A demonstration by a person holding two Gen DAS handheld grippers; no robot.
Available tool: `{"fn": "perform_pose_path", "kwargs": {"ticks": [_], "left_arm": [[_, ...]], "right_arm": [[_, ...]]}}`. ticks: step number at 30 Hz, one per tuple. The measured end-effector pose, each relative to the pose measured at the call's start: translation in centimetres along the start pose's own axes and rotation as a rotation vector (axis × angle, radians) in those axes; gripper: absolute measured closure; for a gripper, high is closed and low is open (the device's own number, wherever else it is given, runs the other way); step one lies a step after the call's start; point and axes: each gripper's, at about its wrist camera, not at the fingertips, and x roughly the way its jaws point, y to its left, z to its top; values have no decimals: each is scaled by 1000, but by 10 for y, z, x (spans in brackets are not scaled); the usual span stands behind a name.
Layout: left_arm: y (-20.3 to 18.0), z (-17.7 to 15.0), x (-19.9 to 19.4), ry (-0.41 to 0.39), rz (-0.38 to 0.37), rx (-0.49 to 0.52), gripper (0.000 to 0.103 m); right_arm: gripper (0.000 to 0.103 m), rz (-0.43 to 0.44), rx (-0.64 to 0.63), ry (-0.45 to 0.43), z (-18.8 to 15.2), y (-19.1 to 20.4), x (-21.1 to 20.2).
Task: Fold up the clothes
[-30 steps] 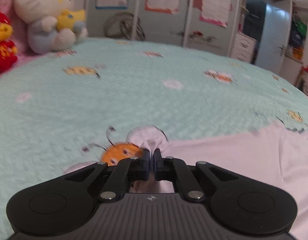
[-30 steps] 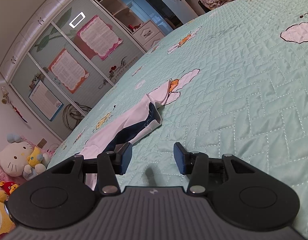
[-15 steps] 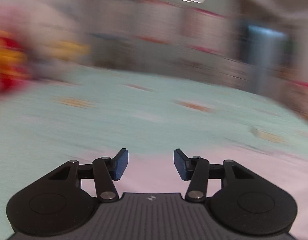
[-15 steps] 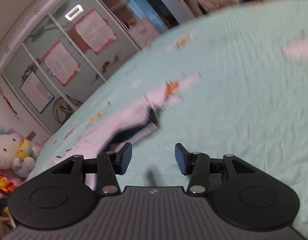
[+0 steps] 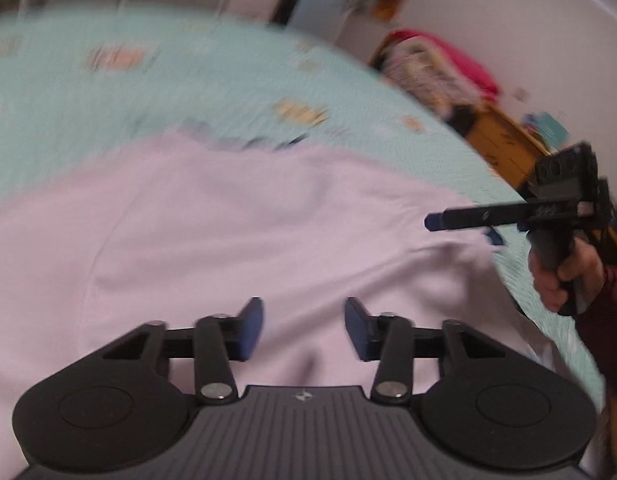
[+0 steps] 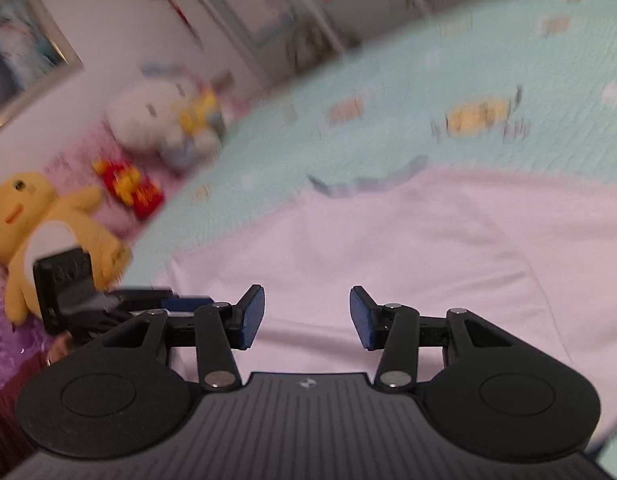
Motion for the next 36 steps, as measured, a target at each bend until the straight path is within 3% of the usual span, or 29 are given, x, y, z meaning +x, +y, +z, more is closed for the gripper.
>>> {"fn": "perform_pose_path", "kwargs": {"ticks": [1,2,3,4,6,8,9,11,12,14,15,17,18,19,20,21,23,24,26,27,28,29,31,33,34,35,36], "left_arm": [[16,8,10,-9,50,-34,91],[32,17,17,-41,101,-82,98],[40,25,22,-88,157,-110,99],[46,33,26,-139,218,-128,99],[57,48,34,-240,338,-163,99],[56,52,35,-282,401,-179,99],[55,53,35,-298,428,-186,99],[45,46,25,-321,413,-177,92],[38,41,18,-330,379,-166,80],[25,32,6,-319,221,-115,66],[23,32,10,-292,198,-90,60],[22,32,22,-233,203,-49,59],[30,36,21,-245,231,-79,72],[41,41,17,-272,268,-129,83],[53,45,13,-299,306,-179,92],[65,50,9,-326,343,-229,96],[88,60,2,-379,417,-330,93],[98,60,-13,-434,423,-381,77],[111,49,-52,-539,392,-438,73],[114,41,-67,-557,345,-440,73],[116,32,-81,-561,288,-432,72],[117,26,-82,-530,280,-408,72],[121,17,-76,-442,300,-348,64],[125,8,-69,-354,318,-287,64],[127,4,-66,-309,328,-257,84],[134,1,-66,-329,361,-288,100],[144,0,-67,-371,404,-343,99]], "right_arm": [[55,-29,16,51,9,-11,18],[59,-51,34,62,20,-27,34],[97,-71,52,60,32,-44,49],[103,-112,93,32,45,-61,60],[103,-162,201,-104,68,-86,69],[103,-330,135,-214,76,-78,75],[99,-352,96,-234,76,-70,77],[86,-293,43,-270,65,-53,70],[85,-258,18,-288,59,-45,66],[81,-131,-12,-221,50,-28,64],[75,-63,-26,-180,45,-20,63],[72,29,-34,-51,41,-11,81],[73,15,-32,-5,41,-10,94],[91,-19,2,-14,48,-17,104],[101,-54,48,-39,57,-25,112],[103,-89,94,-64,67,-34,120],[103,-184,147,-155,78,-40,121],[103,-202,158,-190,80,-40,120],[93,-200,146,-257,75,-35,107],[81,-187,133,-285,69,-33,96],[77,-170,118,-312,62,-32,84],[77,-145,122,-313,55,-34,72],[75,-89,145,-297,42,-42,49],[68,-116,200,-260,33,-60,37],[69,-136,229,-239,29,-70,32],[71,-168,247,-252,30,-82,31],[90,-203,261,-277,32,-95,32]]}}
